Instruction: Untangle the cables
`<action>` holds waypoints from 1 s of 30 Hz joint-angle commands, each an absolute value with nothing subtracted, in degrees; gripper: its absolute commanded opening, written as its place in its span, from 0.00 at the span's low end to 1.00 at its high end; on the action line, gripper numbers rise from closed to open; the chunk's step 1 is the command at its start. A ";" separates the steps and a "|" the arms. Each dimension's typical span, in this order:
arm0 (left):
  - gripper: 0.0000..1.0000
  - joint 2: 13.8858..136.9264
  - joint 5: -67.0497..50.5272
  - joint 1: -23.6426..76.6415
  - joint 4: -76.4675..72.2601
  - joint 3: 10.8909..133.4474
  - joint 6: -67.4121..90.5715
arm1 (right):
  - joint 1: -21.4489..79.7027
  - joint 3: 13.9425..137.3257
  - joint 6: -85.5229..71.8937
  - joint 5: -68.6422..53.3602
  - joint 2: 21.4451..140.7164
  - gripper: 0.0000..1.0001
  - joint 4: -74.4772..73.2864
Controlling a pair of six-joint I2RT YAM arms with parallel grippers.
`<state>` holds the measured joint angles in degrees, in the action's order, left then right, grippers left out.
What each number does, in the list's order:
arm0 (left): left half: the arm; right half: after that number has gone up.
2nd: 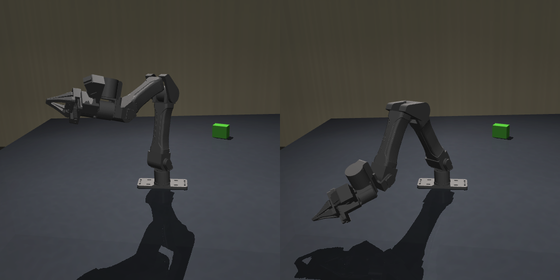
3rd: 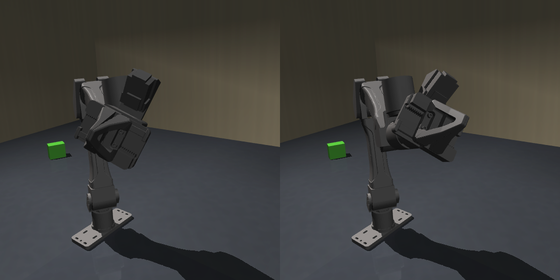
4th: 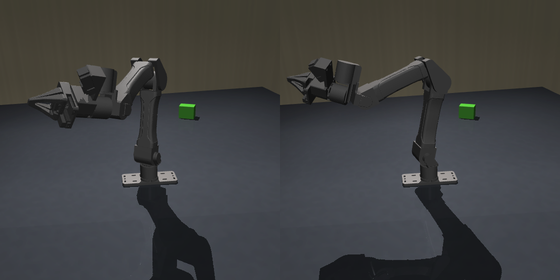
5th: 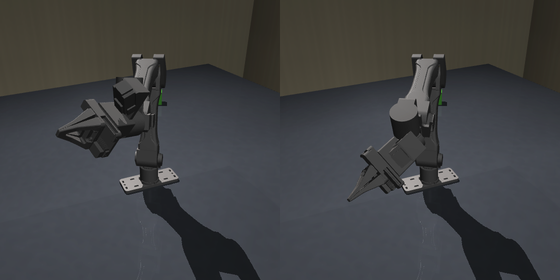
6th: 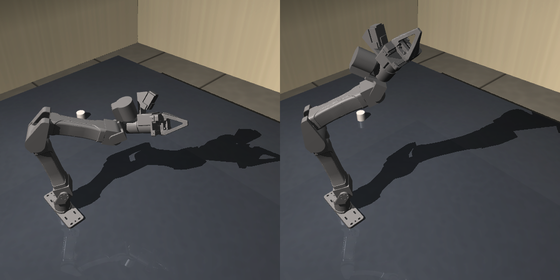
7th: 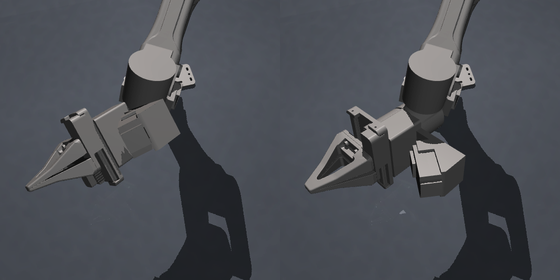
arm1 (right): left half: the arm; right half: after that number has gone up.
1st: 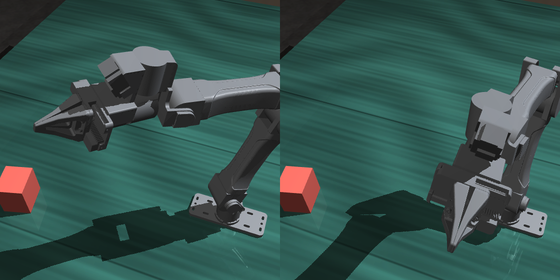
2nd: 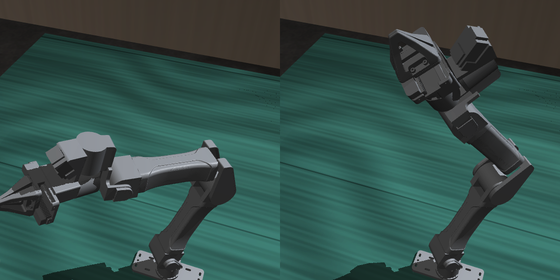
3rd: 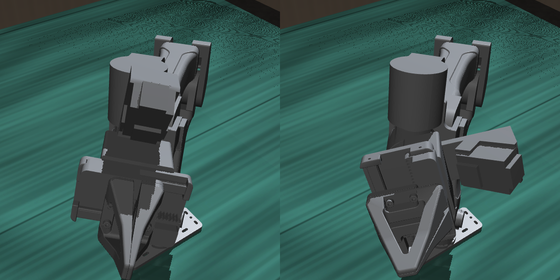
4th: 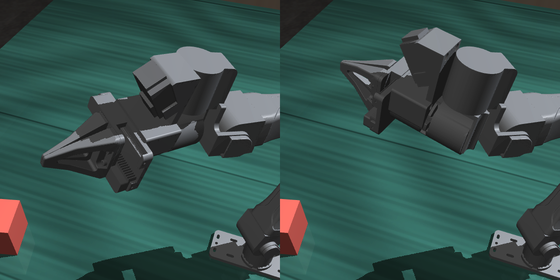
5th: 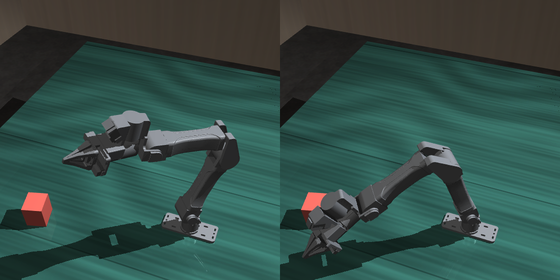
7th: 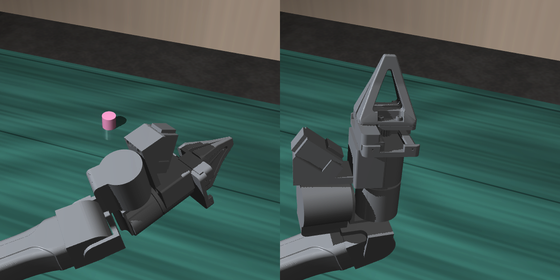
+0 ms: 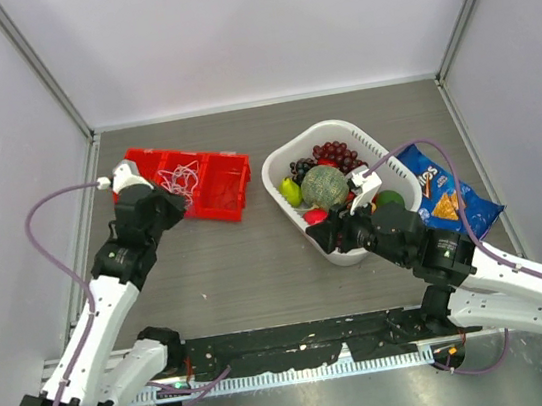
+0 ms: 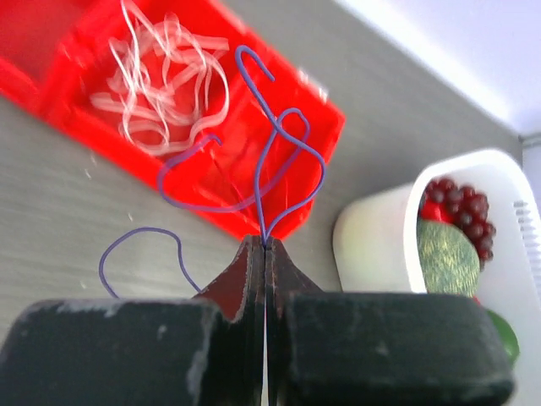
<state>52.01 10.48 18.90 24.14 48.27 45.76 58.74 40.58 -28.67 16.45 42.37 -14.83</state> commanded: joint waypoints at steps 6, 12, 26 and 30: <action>0.00 57.82 10.48 5.55 8.10 54.40 32.08 | 58.54 40.96 -28.83 17.05 41.66 0.55 -13.10; 0.00 70.29 -5.68 -8.42 2.48 59.41 40.86 | 58.62 41.04 -28.83 17.58 40.52 0.55 -14.59; 0.00 96.58 -27.16 -17.32 -10.46 64.16 58.54 | 58.62 42.27 -25.93 19.77 37.53 0.55 -17.22; 0.00 99.75 -24.43 -18.02 -7.13 67.31 54.68 | 58.62 42.54 -25.66 20.48 37.79 0.55 -17.58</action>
<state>98.56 -23.53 -17.21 -4.45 62.89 55.75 58.74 40.60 -26.79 18.44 37.78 -18.15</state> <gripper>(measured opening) 0.009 0.548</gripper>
